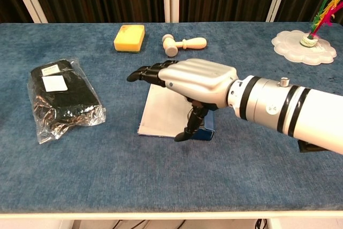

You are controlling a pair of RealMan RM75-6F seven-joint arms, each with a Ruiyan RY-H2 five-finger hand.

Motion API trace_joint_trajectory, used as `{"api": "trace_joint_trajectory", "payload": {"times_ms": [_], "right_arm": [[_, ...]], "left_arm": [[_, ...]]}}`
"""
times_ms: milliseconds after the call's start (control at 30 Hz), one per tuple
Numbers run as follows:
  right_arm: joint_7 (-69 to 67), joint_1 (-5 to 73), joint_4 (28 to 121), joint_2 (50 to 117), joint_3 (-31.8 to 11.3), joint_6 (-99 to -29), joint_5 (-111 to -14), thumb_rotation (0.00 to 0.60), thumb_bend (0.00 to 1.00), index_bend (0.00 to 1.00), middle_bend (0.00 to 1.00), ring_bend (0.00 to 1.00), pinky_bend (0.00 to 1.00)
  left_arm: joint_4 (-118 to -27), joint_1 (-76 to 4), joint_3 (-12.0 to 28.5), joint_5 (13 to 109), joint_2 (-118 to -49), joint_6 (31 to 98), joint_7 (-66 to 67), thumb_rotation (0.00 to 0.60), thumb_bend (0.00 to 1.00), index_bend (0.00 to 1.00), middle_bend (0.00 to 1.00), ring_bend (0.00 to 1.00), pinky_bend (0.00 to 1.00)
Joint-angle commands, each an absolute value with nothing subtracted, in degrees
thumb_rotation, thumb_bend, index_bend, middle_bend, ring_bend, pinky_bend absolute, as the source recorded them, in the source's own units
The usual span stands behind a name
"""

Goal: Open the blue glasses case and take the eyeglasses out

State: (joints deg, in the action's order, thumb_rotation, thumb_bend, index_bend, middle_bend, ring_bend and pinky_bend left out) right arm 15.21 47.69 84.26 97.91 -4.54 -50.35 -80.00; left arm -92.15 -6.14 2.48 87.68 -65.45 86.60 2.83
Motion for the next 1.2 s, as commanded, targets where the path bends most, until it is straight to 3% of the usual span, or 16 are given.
{"api": "trace_joint_trajectory", "payload": {"times_ms": [33,367,700,967,1200], "right_arm": [[17.19,47.54,82.68,99.28,-4.61,-49.93,-78.33,0.6,0.0,0.0,0.02,0.0,0.0],[19.57,46.32,78.62,97.91,-6.34,-50.13,-73.39,0.6,0.0,0.0,0.01,0.0,0.0],[18.06,46.98,69.1,96.12,-11.94,-47.81,-64.99,0.6,0.01,0.0,0.02,0.0,0.0],[13.57,45.68,79.92,88.12,-11.11,-47.6,-68.63,0.6,0.01,0.0,0.04,0.0,0.0],[14.54,47.29,76.51,91.46,-11.23,-46.6,-67.09,0.6,0.01,0.0,0.04,0.0,0.0]], "left_arm": [[-92.17,-6.06,2.48,87.71,-65.42,86.75,2.81,0.6,0.07,0.21,0.12,0.02,0.0],[-92.34,-5.88,2.44,87.91,-65.31,87.05,2.93,0.6,0.07,0.21,0.12,0.02,0.0],[-92.52,-5.71,2.48,87.6,-65.07,87.04,3.03,0.6,0.07,0.21,0.12,0.02,0.0],[-92.81,-5.91,2.63,87.45,-65.06,86.69,3.36,0.6,0.07,0.21,0.12,0.02,0.0],[-93.49,-5.95,2.53,88.06,-64.98,86.97,4.05,0.6,0.07,0.21,0.12,0.02,0.0]]}}
